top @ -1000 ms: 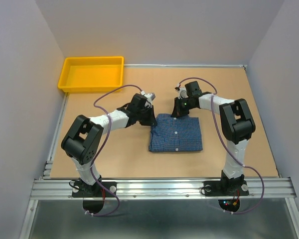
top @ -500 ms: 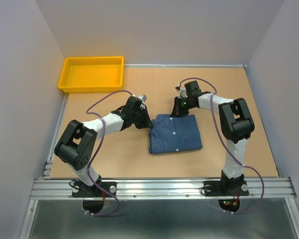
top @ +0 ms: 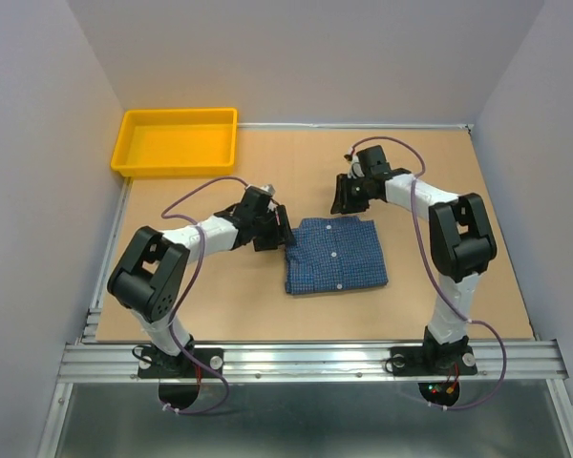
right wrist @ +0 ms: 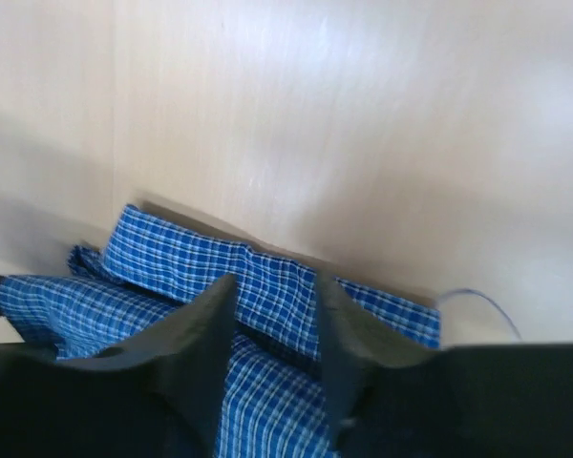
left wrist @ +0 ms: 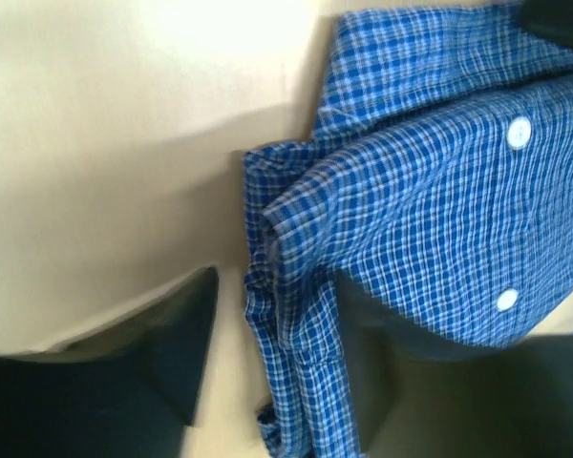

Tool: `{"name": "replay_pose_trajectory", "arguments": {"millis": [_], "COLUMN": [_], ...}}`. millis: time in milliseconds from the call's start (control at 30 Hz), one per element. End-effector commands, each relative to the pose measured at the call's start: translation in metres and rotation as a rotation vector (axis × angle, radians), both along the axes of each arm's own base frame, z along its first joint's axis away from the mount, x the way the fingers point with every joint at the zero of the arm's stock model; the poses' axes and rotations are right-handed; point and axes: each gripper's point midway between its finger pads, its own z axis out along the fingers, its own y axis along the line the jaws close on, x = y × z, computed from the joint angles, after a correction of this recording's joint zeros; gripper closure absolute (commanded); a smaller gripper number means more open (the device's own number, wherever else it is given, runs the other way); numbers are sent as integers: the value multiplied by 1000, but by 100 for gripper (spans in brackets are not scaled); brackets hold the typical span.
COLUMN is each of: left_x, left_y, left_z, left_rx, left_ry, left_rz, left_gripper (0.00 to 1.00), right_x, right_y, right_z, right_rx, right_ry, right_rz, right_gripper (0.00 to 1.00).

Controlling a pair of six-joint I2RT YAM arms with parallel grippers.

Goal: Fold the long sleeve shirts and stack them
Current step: Fold the shirt

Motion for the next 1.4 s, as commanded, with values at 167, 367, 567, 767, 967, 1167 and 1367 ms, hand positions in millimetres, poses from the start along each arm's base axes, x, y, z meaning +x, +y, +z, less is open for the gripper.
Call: {"name": "replay_pose_trajectory", "arguments": {"millis": [167,367,567,767,967,1167,1367], "left_x": [16,2,7,19,30,30,55], "left_y": [15,-44,-83,-80,-52,-26,-6], "left_z": [107,161,149,73,22,-17,0], "left_rx": [-78,-247,-386,-333,-316,-311,-311], "left_ry": [-205,-267,-273,-180,-122,-50,-115], "left_rz": [131,33,18,63,165,238,259], "left_gripper": [12,17,32,40,44,45,45], "right_x": [27,-17,-40,-47,-51,-52,-37], "right_y": [-20,-24,-7,-20,-40,-66,-72], "right_z": [166,166,154,90,32,-7,28], "right_rx": [91,281,510,587,602,657,714], "right_ry": [-344,-316,-310,-250,-206,-148,-226], "right_rz": [-231,-301,-300,-375,-423,-505,-440], "right_gripper": [48,51,52,54,57,57,56]}}
